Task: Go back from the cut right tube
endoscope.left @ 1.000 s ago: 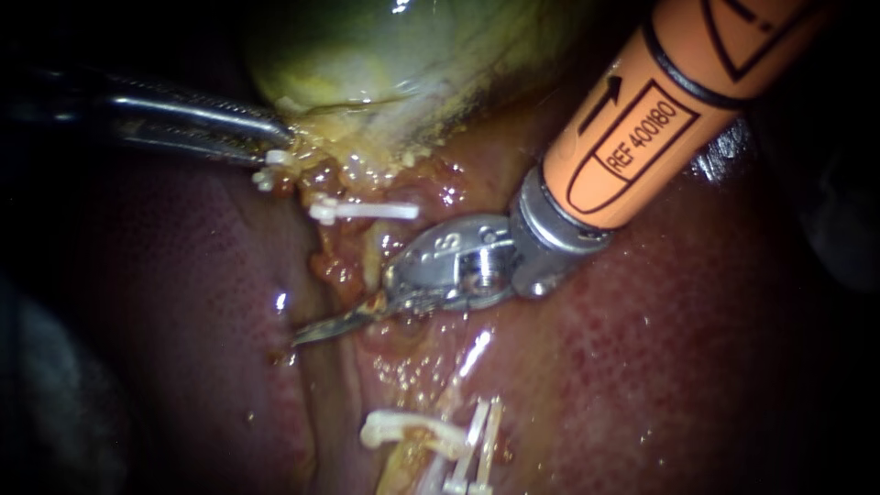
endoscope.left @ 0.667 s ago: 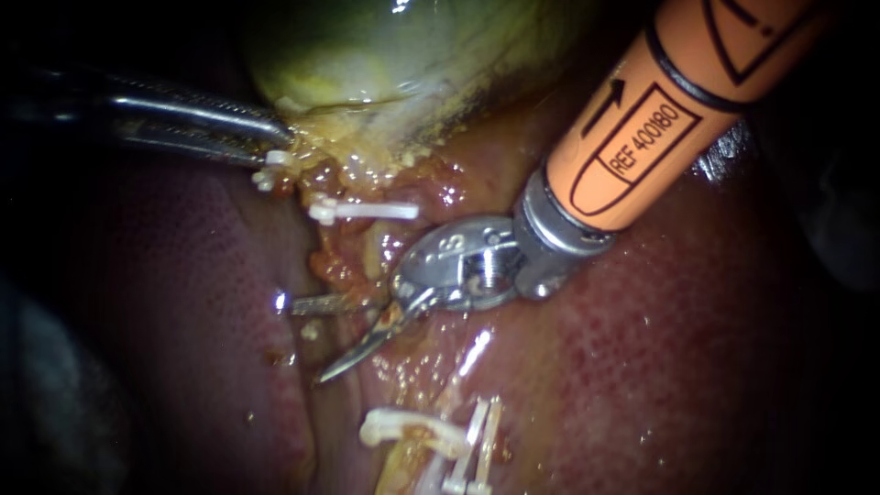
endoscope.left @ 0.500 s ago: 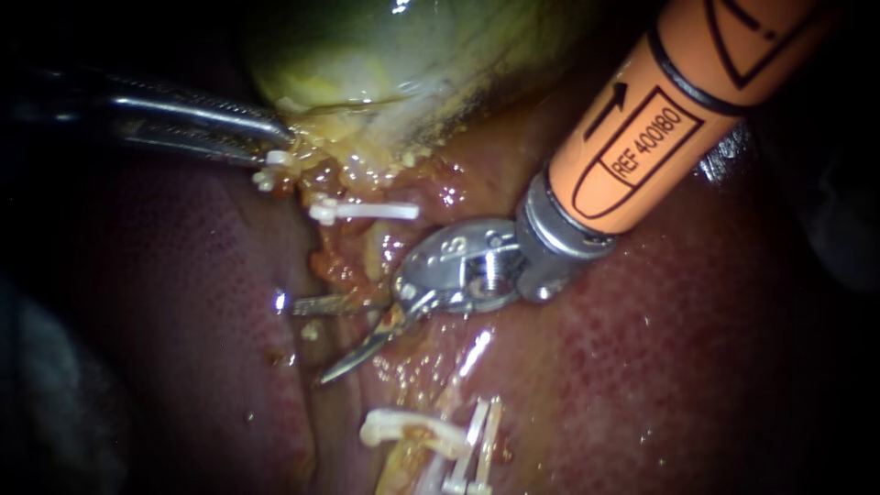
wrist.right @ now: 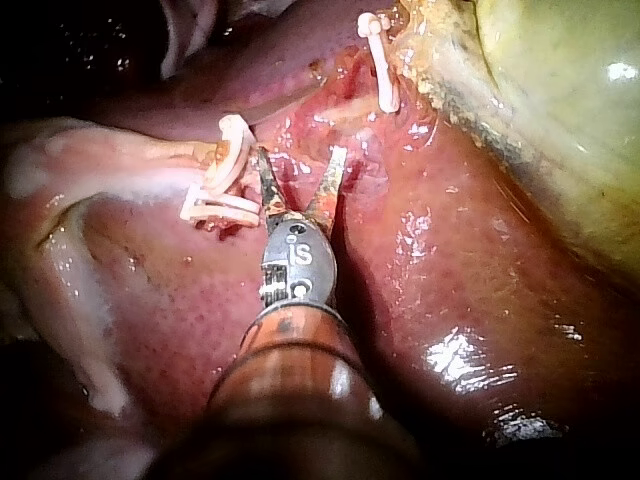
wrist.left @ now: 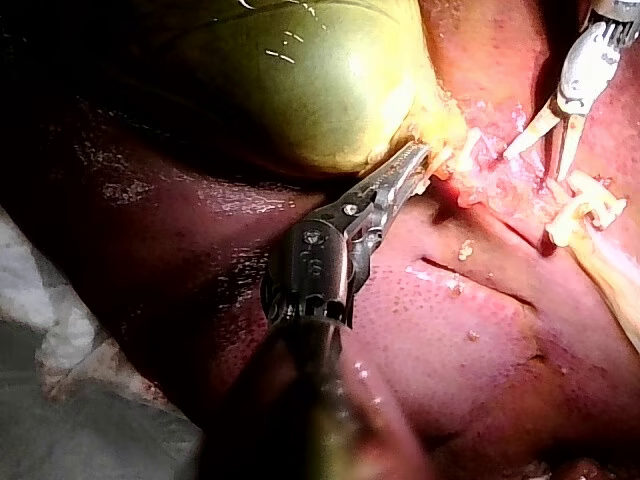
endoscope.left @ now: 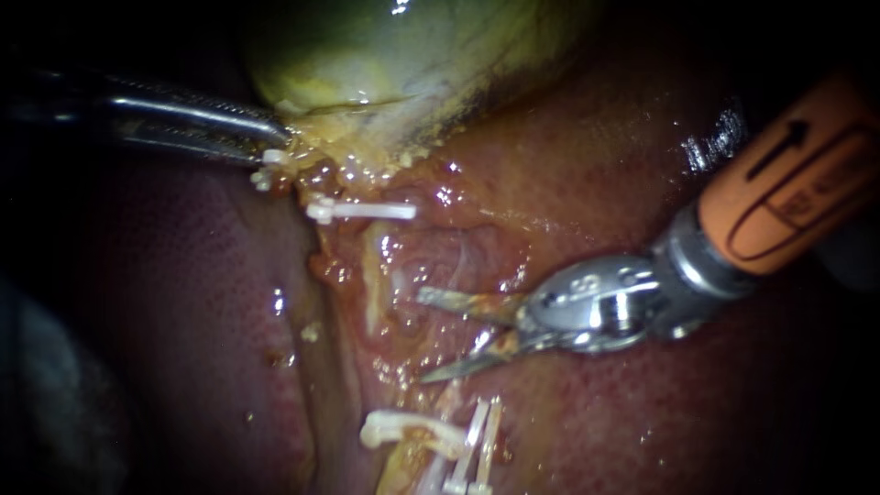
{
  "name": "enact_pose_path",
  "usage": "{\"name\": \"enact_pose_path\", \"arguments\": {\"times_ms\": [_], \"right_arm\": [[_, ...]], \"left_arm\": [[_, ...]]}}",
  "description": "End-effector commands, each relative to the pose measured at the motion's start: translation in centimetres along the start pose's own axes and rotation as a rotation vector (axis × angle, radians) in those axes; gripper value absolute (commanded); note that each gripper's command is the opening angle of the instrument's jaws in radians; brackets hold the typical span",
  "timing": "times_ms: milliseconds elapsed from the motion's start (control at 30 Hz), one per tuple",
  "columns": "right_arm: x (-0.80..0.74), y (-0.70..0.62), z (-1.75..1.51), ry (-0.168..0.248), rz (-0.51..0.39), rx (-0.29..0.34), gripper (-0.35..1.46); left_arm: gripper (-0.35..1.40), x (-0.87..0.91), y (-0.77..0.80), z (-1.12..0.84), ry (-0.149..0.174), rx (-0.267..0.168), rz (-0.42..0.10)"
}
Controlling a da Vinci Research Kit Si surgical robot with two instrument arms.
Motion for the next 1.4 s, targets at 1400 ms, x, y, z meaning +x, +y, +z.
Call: {"name": "enact_pose_path", "arguments": {"times_ms": [1400], "right_arm": [[-0.13, 0.23, -0.72, -0.026, 0.005, 0.103, 1.45]], "left_arm": [[-0.35, -0.35, -0.17, 0.68, -0.005, -0.029, -0.011]]}}
